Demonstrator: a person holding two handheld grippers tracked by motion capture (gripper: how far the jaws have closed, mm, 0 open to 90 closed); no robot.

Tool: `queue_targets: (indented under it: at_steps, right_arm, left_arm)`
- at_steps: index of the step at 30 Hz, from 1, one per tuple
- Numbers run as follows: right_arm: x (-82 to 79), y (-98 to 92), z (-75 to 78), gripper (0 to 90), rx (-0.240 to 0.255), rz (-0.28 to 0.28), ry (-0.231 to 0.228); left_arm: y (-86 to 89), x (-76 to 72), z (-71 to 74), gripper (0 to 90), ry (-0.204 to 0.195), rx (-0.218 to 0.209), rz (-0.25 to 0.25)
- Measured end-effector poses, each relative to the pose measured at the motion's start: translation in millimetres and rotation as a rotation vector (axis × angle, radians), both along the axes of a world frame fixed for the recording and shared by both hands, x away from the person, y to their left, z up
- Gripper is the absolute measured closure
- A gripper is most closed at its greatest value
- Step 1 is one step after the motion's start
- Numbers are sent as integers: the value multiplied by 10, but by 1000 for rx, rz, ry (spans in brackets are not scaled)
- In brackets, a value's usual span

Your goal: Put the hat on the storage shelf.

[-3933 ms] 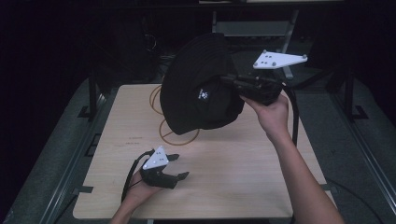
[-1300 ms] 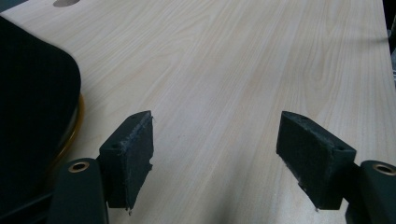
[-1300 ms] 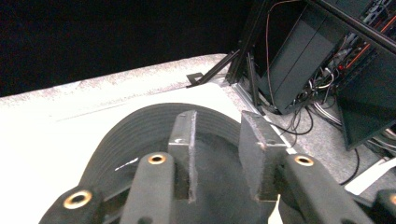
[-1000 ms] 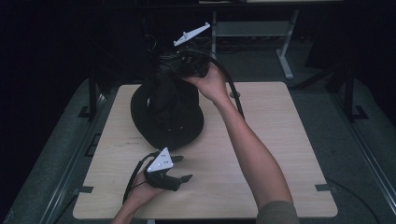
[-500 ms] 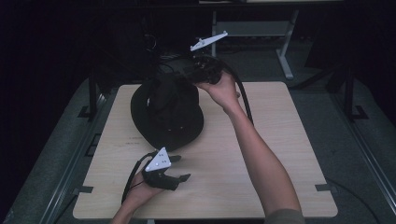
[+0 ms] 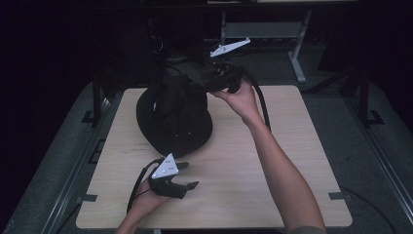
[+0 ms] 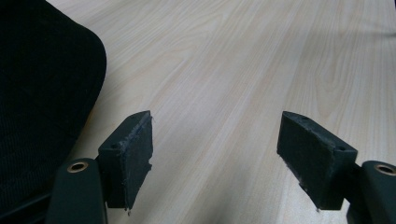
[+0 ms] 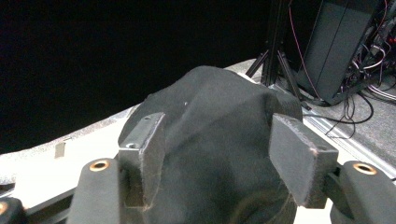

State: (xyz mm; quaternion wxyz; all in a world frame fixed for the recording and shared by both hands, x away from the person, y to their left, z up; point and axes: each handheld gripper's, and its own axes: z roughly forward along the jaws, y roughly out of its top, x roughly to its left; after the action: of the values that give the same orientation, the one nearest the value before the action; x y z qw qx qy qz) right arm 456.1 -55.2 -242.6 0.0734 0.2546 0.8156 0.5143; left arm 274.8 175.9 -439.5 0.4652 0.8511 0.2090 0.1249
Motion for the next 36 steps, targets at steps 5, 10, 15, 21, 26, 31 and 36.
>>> queue_targets:
  at_steps: [5, 10, 15, 21, 26, 31, 36]
  right_arm:
    - [-50, -73, -12, 330, 1, 3, -6]
    - [-95, -137, -41, 316, -3, -2, -8]
    - [-130, -221, -75, 309, 3, -12, 6]
    - [-152, -326, -111, 297, 8, -23, 13]
    - [-176, -397, -139, 291, 12, -36, 15]
    - [-199, -479, -178, 280, 14, -42, 26]
    - [-241, -574, -223, 270, 15, -52, 30]
  left_arm:
    - [-1, 2, -1, 262, 1, -2, -2]
    - [-27, -3, -7, 261, 1, 7, -10]
    - [-29, -1, -10, 260, 4, 17, -10]
    - [-14, 6, -3, 258, 5, 14, -10]
    - [-5, 5, -2, 257, 6, 8, -5]
    - [1, 9, 1, 257, 5, 10, -9]
    - [-4, 6, -4, 257, 5, 10, -7]
